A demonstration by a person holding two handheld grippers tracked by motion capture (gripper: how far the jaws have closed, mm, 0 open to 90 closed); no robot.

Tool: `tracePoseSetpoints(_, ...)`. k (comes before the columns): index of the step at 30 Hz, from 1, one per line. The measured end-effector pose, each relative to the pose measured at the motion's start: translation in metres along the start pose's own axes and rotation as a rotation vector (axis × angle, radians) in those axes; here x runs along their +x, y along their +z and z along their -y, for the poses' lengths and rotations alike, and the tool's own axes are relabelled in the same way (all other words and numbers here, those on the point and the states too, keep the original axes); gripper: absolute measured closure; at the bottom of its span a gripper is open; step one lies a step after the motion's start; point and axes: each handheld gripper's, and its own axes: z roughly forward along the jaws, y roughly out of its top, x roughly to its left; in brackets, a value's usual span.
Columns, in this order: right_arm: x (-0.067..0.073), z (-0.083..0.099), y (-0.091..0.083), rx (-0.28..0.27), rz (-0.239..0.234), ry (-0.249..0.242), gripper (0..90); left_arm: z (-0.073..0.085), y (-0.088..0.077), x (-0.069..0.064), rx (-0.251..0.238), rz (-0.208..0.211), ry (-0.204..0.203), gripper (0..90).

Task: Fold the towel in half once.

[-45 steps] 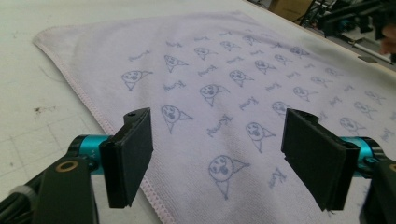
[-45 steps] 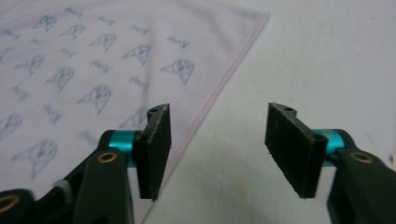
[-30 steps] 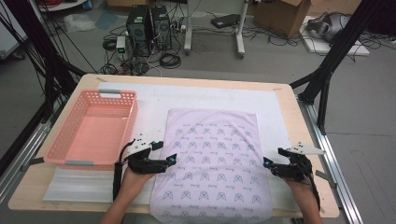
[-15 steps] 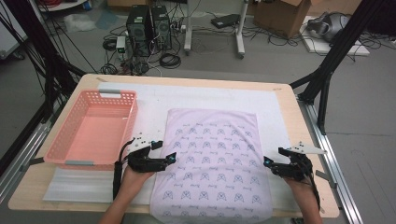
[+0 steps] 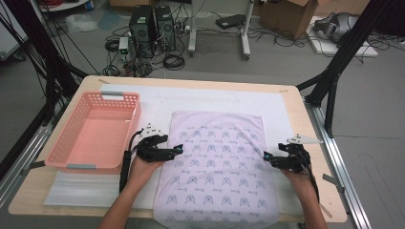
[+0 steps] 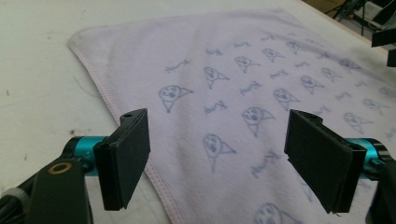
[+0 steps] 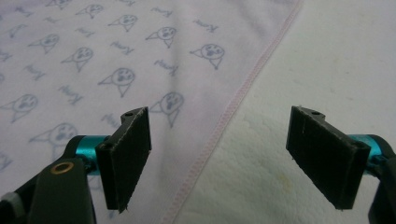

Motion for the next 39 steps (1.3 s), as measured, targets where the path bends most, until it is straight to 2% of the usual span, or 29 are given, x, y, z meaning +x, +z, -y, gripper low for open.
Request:
tracePoseSetpoints(4, -0.004, -0.008, 0.007, 0.01, 0.016, 0.015, 24.2, -0.001, 0.007, 0.007, 0.005, -0.033, -0.02, 24.6)
tracePoseSetpoints(9, -0.007, -0.015, 0.017, 0.04, 0.036, 0.032, 28.7, 0.004, 0.016, 0.018, 0.069, -0.095, -0.039, 28.7)
tracePoseSetpoints(11, -0.008, -0.016, 0.021, 0.051, 0.047, 0.039, 30.8, 0.005, 0.019, 0.021, 0.082, -0.12, -0.064, 30.2)
tracePoseSetpoints(14, -0.009, -0.017, 0.026, 0.069, 0.056, 0.044, 36.8, 0.005, 0.019, 0.021, 0.079, -0.14, -0.071, 35.0)
tracePoseSetpoints(17, -0.011, -0.018, 0.03, 0.074, 0.073, 0.054, 38.8, 0.001, 0.022, 0.019, 0.109, -0.16, -0.027, 38.9)
tracePoseSetpoints(18, -0.011, -0.019, 0.031, 0.076, 0.073, 0.058, 40.6, 0.0, 0.024, 0.018, 0.113, -0.155, -0.021, 42.7)
tracePoseSetpoints(21, -0.009, -0.02, 0.034, 0.089, 0.084, 0.042, 43.5, -0.002, 0.029, 0.013, 0.13, -0.191, 0.026, 49.9)
tracePoseSetpoints(23, -0.007, -0.021, 0.035, 0.093, 0.095, 0.031, 45.9, -0.002, 0.03, 0.013, 0.132, -0.22, 0.058, 57.8)
tracePoseSetpoints(26, -0.007, -0.021, 0.035, 0.095, 0.105, 0.016, 50.8, -0.002, 0.03, 0.014, 0.122, -0.225, 0.043, 65.9)
tracePoseSetpoints(29, -0.007, -0.021, 0.035, 0.096, 0.105, 0.009, 57.4, -0.002, 0.031, 0.012, 0.12, -0.224, 0.055, 70.8)
tracePoseSetpoints(30, -0.006, -0.022, 0.036, 0.092, 0.098, 0.001, 61.8, -0.002, 0.032, 0.011, 0.121, -0.206, 0.052, 75.9)
tracePoseSetpoints(31, -0.004, -0.022, 0.036, 0.097, 0.097, -0.007, 63.9, -0.002, 0.033, 0.009, 0.12, -0.207, 0.067, 81.9)
tracePoseSetpoints(32, -0.003, -0.022, 0.037, 0.098, 0.092, -0.023, 69.3, -0.002, 0.034, 0.008, 0.123, -0.214, 0.077, 83.7)
tracePoseSetpoints(35, 0.0, -0.023, 0.038, 0.106, 0.069, -0.04, 83.2, -0.002, 0.033, 0.01, 0.119, -0.194, 0.042, 85.6)
tracePoseSetpoints(39, 0.0, -0.023, 0.037, 0.11, 0.043, -0.001, 87.5, -0.003, 0.032, 0.016, 0.114, -0.175, -0.036, 87.0)
